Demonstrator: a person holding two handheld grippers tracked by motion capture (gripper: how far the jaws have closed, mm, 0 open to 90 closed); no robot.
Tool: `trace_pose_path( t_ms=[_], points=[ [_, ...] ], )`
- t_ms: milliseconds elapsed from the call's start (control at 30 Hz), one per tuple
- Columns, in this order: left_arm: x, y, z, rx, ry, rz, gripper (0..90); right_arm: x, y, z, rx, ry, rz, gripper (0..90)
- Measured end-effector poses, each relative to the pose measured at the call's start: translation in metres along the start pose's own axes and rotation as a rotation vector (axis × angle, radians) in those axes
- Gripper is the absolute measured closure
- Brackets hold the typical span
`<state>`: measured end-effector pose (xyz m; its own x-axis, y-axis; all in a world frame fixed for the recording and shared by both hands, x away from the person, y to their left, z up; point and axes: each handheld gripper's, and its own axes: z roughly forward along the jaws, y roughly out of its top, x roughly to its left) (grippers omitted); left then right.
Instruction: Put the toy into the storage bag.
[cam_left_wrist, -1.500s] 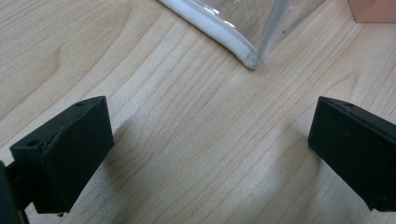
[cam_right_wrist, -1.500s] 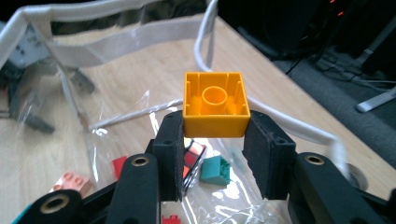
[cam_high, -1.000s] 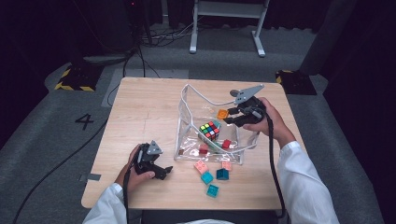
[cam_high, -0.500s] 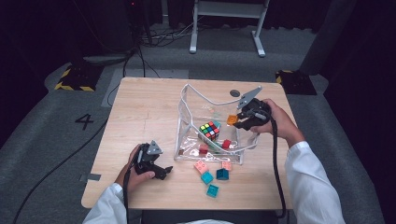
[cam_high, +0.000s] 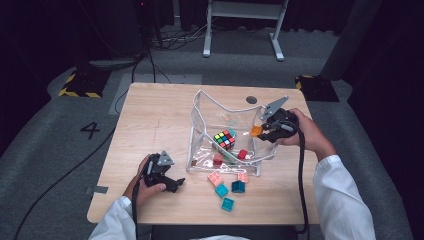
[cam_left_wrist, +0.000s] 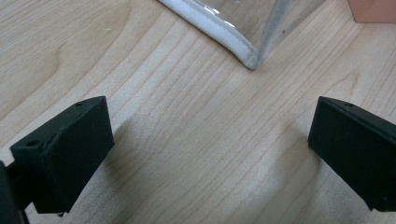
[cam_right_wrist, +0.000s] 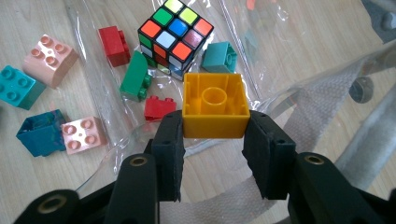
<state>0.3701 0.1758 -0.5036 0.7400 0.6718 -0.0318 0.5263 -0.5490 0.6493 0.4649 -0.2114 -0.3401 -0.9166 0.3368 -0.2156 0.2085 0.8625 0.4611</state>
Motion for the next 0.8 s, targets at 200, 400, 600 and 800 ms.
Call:
trace_pose_path(
  t_ms=[200, 400, 600, 800],
  points=[
    [0.0, 0.0, 0.0, 0.0, 0.0, 0.0, 0.1, 0.005, -0.003, -0.007, -0.059, -0.02, 0.017, 52.2],
    [0.0, 0.0, 0.0, -0.001, 0.0, -0.002, 0.1, 0.01, -0.013, -0.019, -0.135, -0.023, 0.032, 44.2],
    [0.0, 0.0, 0.0, 0.0, 0.0, -0.001, 0.1, 0.016, -0.03, -0.034, -0.245, -0.051, 0.08, 38.6],
    [0.0, 0.0, 0.0, -0.001, 0.0, -0.002, 0.1, 0.02, -0.044, -0.055, -0.356, -0.102, 0.126, 34.2]
  ],
)
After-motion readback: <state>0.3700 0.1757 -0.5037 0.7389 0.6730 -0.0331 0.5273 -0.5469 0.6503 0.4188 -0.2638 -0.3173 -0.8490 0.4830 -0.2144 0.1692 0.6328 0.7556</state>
